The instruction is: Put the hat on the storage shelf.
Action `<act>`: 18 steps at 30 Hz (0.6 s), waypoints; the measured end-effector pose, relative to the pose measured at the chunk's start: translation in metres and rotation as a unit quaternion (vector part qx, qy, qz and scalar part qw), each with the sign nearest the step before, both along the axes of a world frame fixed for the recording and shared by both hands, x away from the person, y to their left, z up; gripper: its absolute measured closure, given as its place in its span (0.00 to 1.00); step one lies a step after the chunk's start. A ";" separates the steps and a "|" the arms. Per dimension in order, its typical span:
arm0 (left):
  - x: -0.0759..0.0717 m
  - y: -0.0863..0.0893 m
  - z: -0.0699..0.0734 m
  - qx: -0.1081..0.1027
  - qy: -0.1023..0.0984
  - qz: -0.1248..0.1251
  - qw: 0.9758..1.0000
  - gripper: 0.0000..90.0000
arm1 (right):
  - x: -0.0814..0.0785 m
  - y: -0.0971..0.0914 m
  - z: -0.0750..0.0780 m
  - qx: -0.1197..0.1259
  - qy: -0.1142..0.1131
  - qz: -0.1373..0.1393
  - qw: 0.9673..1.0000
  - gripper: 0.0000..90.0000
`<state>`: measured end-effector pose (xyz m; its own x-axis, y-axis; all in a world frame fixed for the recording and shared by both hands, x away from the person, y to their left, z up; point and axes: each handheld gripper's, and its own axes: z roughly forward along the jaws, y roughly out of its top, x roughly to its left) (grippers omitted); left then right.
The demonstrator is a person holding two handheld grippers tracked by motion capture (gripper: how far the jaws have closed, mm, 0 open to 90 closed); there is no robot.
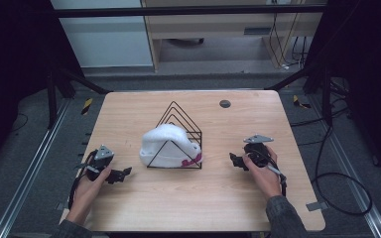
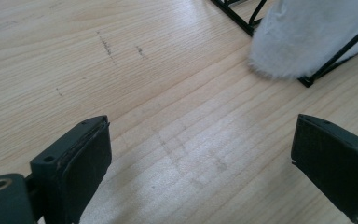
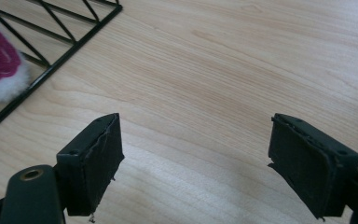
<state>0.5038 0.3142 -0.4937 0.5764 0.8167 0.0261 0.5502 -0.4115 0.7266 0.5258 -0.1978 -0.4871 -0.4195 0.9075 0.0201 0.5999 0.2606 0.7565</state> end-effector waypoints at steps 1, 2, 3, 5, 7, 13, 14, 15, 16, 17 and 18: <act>0.001 0.001 -0.001 0.001 0.002 -0.001 1.000 0.05 | 0.002 -0.001 -0.001 0.002 -0.003 -0.006 1.000 0.20; 0.002 0.002 -0.002 0.000 0.002 0.000 1.000 0.05 | 0.003 -0.001 -0.001 0.005 -0.004 -0.007 1.000 0.20; 0.002 0.002 -0.003 -0.001 0.003 0.000 1.000 0.05 | 0.003 -0.001 -0.001 0.004 -0.004 -0.009 1.000 0.20; 0.002 0.002 -0.005 -0.005 0.004 0.001 1.000 0.05 | 0.003 0.000 -0.001 0.002 -0.004 -0.010 1.000 0.20; 0.003 0.003 -0.008 -0.008 0.004 0.000 1.000 0.05 | 0.003 0.002 -0.004 0.005 -0.001 -0.014 1.000 0.18; 0.004 0.005 -0.013 -0.009 0.006 0.003 1.000 0.05 | 0.009 0.004 -0.010 0.008 0.004 -0.023 1.000 0.18; 0.004 0.004 -0.013 -0.010 0.005 0.003 1.000 0.05 | 0.011 0.005 -0.013 -0.001 0.004 -0.027 1.000 0.17; 0.004 0.004 -0.013 -0.010 0.005 0.003 1.000 0.05 | 0.011 0.005 -0.013 -0.001 0.004 -0.027 1.000 0.17; 0.004 0.004 -0.013 -0.004 0.008 0.001 1.000 0.04 | 0.013 0.005 -0.015 -0.004 0.011 -0.028 1.000 0.17; 0.004 0.002 -0.014 0.000 0.008 0.002 1.000 0.04 | 0.013 0.005 -0.016 -0.007 0.011 -0.030 0.999 0.16; 0.004 0.002 -0.014 0.000 0.008 0.002 1.000 0.03 | 0.014 0.004 -0.017 -0.004 0.013 -0.031 0.999 0.16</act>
